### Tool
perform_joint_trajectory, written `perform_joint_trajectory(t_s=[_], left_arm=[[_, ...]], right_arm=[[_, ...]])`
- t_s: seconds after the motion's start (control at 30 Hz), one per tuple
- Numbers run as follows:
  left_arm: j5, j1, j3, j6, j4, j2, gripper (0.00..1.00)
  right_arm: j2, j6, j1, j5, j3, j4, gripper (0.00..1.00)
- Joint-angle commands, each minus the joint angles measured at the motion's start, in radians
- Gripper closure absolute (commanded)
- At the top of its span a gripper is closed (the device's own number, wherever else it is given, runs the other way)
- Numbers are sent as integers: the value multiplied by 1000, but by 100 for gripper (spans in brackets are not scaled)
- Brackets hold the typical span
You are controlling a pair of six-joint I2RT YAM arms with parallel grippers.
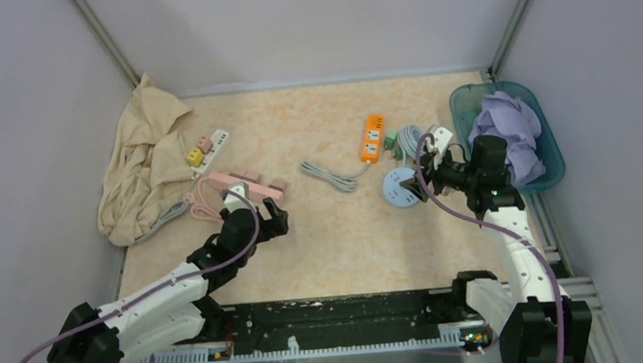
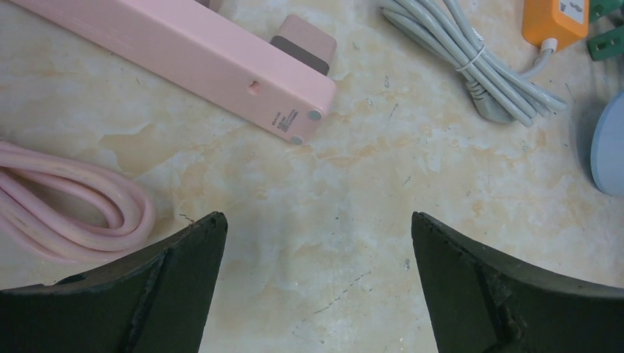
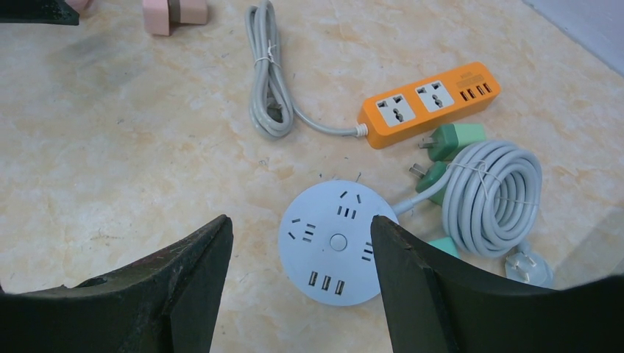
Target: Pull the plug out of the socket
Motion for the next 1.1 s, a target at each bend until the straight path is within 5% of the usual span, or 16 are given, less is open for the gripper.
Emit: perform_joint_trajectory(t_s=[0.0,0.2,0.6,1.07], left_arm=[[-55,6,55,-49,-22,35,0],[-81,46,75,-188,-36,65,0],[224,308,75,-351,38,93,3],[327,433,177,-492,-12,292,13]], right_arm=[[1,-16,1,-36,0,46,31],[-1,-15,1,-46,0,45,31],[-8,-15,1,-49,0,45,31],[-11,-17,1,-52,0,43,31]])
